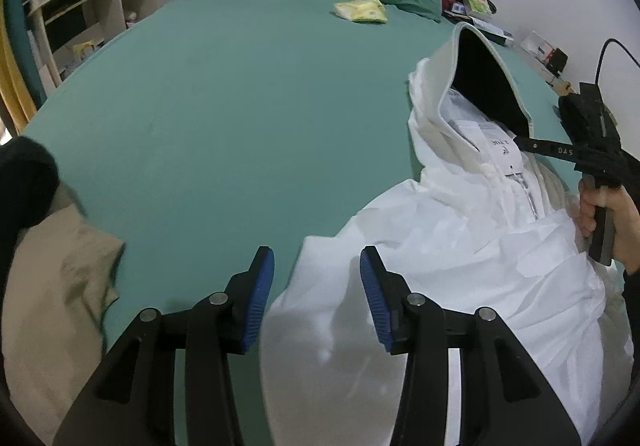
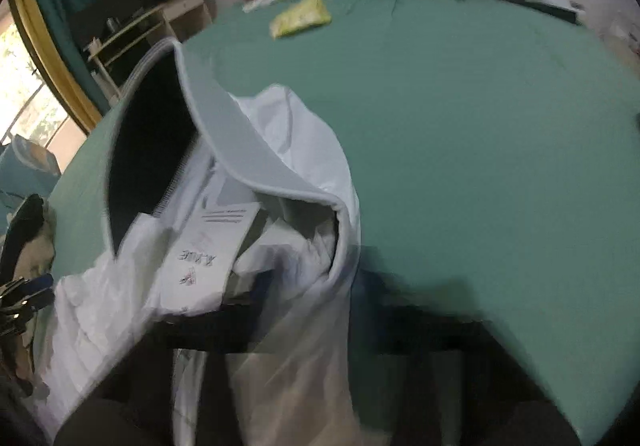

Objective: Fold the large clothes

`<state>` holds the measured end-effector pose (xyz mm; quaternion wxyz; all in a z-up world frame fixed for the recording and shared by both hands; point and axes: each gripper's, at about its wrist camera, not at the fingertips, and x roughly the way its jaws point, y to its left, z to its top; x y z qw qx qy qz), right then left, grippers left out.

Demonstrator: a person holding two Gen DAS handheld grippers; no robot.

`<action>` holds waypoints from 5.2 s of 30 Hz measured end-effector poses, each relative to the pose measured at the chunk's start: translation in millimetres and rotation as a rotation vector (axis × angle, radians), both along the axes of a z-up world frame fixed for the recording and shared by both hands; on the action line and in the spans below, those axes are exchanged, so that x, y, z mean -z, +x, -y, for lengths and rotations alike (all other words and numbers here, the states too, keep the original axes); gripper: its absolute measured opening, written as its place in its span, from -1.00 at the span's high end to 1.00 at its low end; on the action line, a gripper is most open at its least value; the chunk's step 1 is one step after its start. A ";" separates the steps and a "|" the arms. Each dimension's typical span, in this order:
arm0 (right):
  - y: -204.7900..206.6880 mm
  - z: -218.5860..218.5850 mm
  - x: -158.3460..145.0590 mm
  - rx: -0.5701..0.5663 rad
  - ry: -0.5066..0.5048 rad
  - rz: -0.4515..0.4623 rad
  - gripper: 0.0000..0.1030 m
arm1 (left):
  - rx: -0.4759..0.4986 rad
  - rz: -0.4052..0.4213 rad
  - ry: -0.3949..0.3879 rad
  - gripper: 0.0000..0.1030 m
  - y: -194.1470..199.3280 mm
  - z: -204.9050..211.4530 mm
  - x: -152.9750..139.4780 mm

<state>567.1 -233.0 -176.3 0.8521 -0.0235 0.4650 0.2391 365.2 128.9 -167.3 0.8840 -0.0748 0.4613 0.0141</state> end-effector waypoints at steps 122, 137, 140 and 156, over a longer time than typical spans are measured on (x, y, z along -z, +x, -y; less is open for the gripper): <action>-360.1 35.2 -22.2 0.092 -0.142 0.008 -0.41 | -0.112 0.044 0.025 0.20 -256.6 29.0 -31.6; -353.3 114.3 -10.8 0.293 -0.180 -0.034 -0.66 | -0.269 -0.011 0.109 0.14 -250.7 -7.2 -14.5; -350.4 134.0 -8.2 0.347 -0.194 -0.047 -0.68 | -0.254 -0.072 0.083 0.14 -239.4 -15.2 0.9; -361.9 174.1 21.2 0.433 -0.087 -0.231 -0.82 | -0.143 -0.175 -0.065 0.08 -259.9 -15.5 16.5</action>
